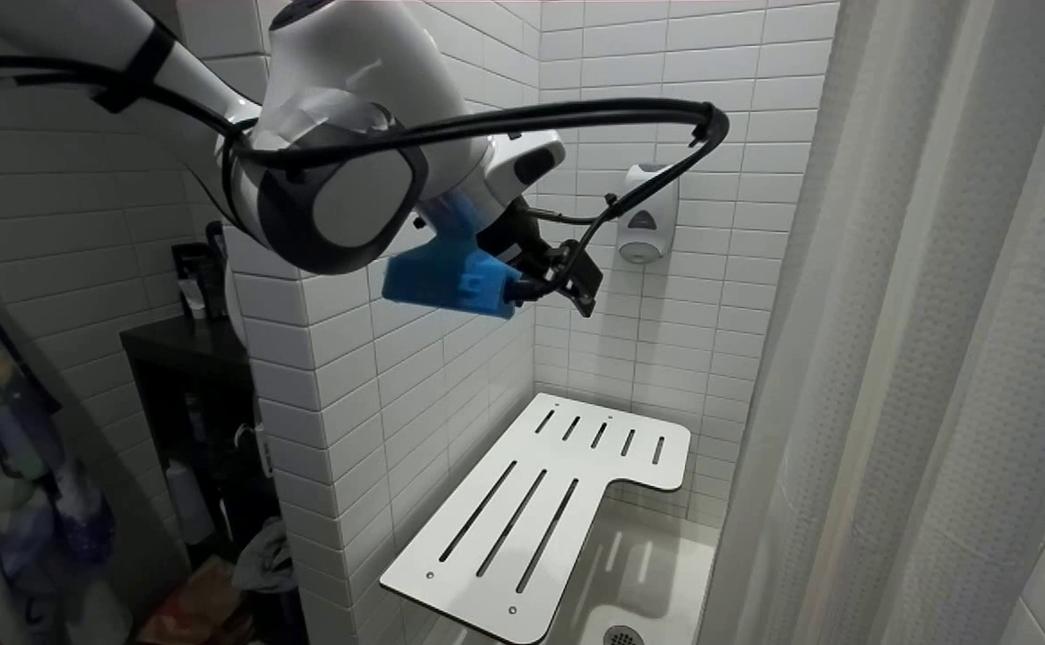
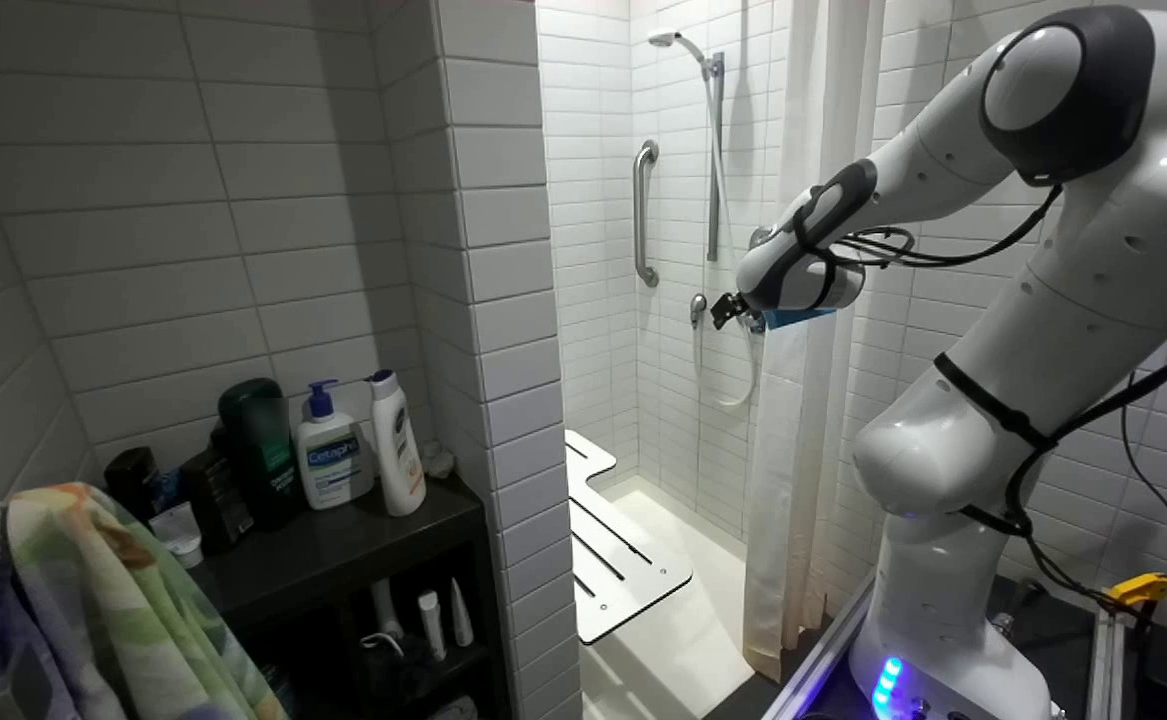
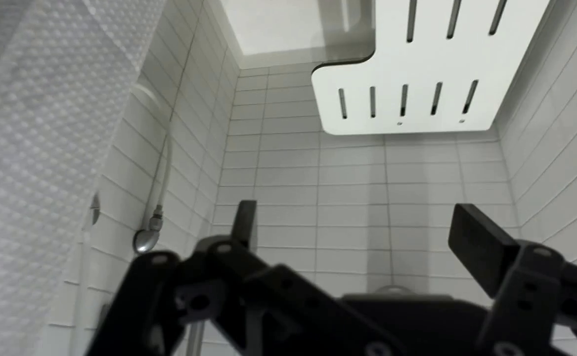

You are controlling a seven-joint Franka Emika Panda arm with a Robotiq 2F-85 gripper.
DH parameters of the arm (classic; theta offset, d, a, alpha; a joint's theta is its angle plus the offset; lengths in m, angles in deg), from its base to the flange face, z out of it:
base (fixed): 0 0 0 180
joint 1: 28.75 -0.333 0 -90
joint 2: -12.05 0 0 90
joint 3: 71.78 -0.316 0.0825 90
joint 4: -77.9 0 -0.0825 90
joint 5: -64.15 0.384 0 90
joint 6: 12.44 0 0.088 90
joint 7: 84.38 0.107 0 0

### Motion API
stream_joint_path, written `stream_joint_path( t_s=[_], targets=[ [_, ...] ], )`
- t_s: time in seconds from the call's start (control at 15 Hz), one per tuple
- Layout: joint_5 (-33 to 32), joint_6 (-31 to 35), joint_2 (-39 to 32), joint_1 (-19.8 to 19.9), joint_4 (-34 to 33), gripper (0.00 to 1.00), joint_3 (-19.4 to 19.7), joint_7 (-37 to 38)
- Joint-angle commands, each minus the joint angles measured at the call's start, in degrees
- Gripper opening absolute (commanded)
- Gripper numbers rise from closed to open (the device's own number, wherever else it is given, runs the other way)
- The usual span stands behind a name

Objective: Pull the shower curtain to the left

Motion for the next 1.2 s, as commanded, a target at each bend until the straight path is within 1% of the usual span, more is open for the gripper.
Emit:
stream_joint_path(
  t_s=[0.0,0.27,0.33,0.47,0.67,0.8,1.07,1.13],
  targets=[
    [-2.54,4.42,-0.12,10.69,-0.13,1.00,-6.37,5.49],
    [-4.02,7.90,0.63,24.70,0.89,1.00,-16.46,8.26],
    [-4.03,8.90,0.57,29.57,0.97,1.00,-20.34,9.47],
    [-3.32,9.55,1.29,38.09,1.09,1.00,-27.45,11.45],
    [-2.24,9.38,1.45,49.34,-0.37,1.00,-36.95,14.63],
    [-2.59,9.48,1.11,54.00,-1.57,1.00,-40.89,15.28],
    [-2.85,10.71,-1.53,57.47,-4.85,1.00,-44.31,14.63],
    [-2.83,11.15,-2.24,57.58,-5.58,1.00,-44.65,14.45]
  ],
)
